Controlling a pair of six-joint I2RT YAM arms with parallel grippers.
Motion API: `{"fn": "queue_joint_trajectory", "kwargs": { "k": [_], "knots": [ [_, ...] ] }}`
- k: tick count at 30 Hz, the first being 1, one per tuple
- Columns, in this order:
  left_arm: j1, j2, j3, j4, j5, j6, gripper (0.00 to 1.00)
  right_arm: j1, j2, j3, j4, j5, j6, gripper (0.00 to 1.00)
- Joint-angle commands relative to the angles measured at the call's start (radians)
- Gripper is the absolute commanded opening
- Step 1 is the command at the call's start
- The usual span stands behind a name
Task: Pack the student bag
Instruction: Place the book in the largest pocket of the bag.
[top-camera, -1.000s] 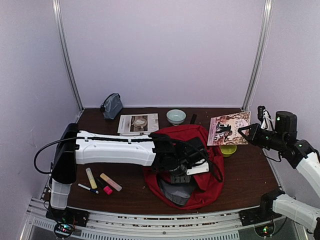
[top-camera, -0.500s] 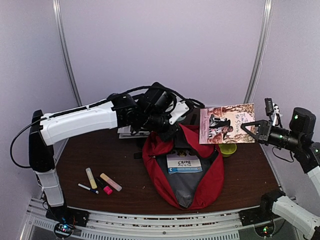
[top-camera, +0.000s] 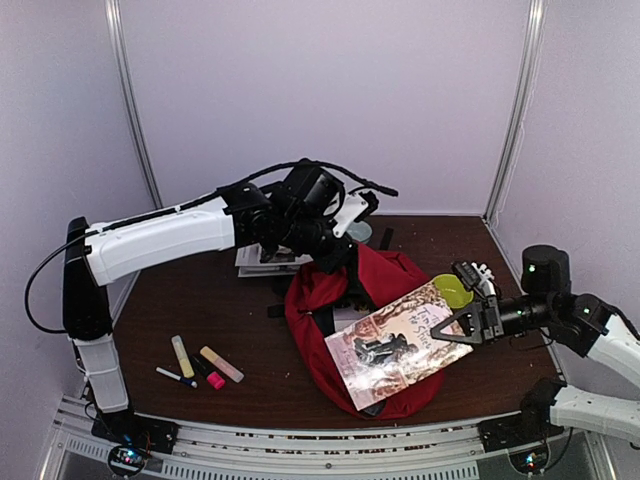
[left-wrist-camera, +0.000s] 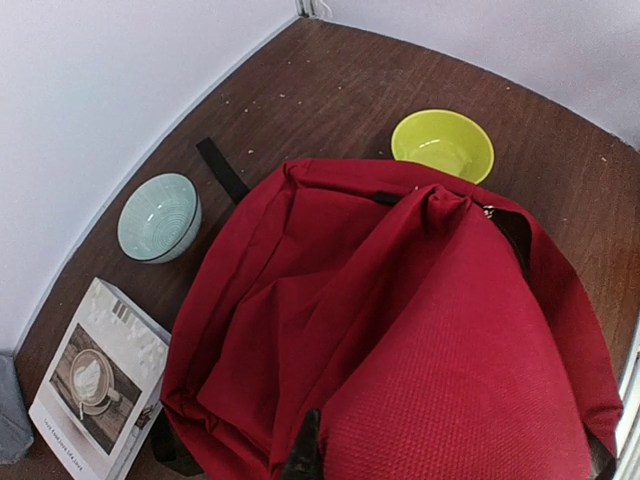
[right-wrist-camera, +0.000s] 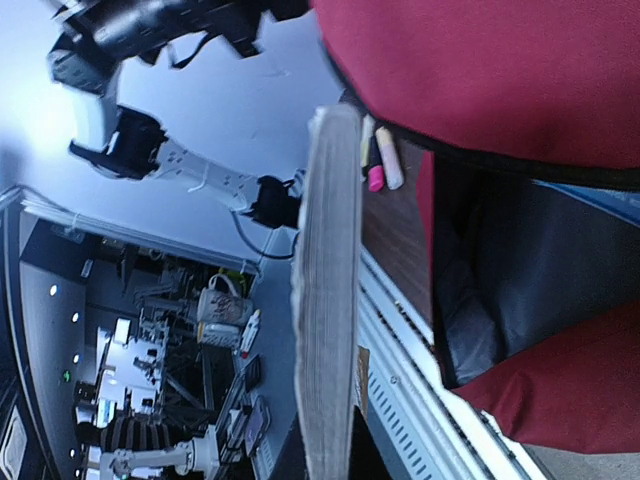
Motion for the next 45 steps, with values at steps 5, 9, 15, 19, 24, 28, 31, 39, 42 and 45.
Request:
{"fn": "queue_joint_trajectory", "kwargs": {
  "k": [5, 9, 15, 19, 24, 28, 31, 39, 42, 45],
  "knots": [
    [-0.016, -0.113, -0.066, 0.177, 0.165, -0.043, 0.0, 0.016, 0.172, -0.231, 0.558, 0.541, 0.293, 0.0],
    [-0.05, -0.148, -0.08, 0.205, 0.244, -0.006, 0.0, 0.019, 0.217, -0.273, 0.78, 0.744, 0.417, 0.0],
    [-0.095, -0.118, -0.022, 0.225, 0.323, 0.029, 0.0, 0.046, 0.236, -0.33, 0.923, 1.028, 0.565, 0.0],
    [-0.105, -0.079, 0.016, 0.27, 0.417, 0.003, 0.0, 0.106, 0.246, -0.309, 0.887, 1.187, 0.569, 0.01],
    [-0.11, -0.054, 0.062, 0.336, 0.456, 0.002, 0.0, 0.193, 0.31, -0.281, 0.911, 1.309, 0.57, 0.12],
    [-0.108, -0.073, 0.051, 0.324, 0.379, 0.021, 0.0, 0.22, 0.45, -0.25, 0.91, 1.173, 0.521, 0.29],
    [-0.107, -0.097, 0.012, 0.321, 0.328, 0.025, 0.0, 0.225, 0.471, -0.21, 0.761, 1.048, 0.399, 0.42],
    [-0.069, -0.127, -0.057, 0.323, 0.26, -0.02, 0.0, 0.238, 0.225, -0.119, 0.213, 1.028, 0.088, 0.62],
    [-0.066, -0.124, -0.065, 0.33, 0.252, -0.02, 0.0, 0.238, 0.145, -0.022, -0.037, 1.067, -0.016, 0.66],
    [-0.065, -0.121, -0.07, 0.333, 0.252, -0.025, 0.0, 0.238, 0.093, 0.043, -0.169, 1.112, -0.061, 0.67]
  ]
}}
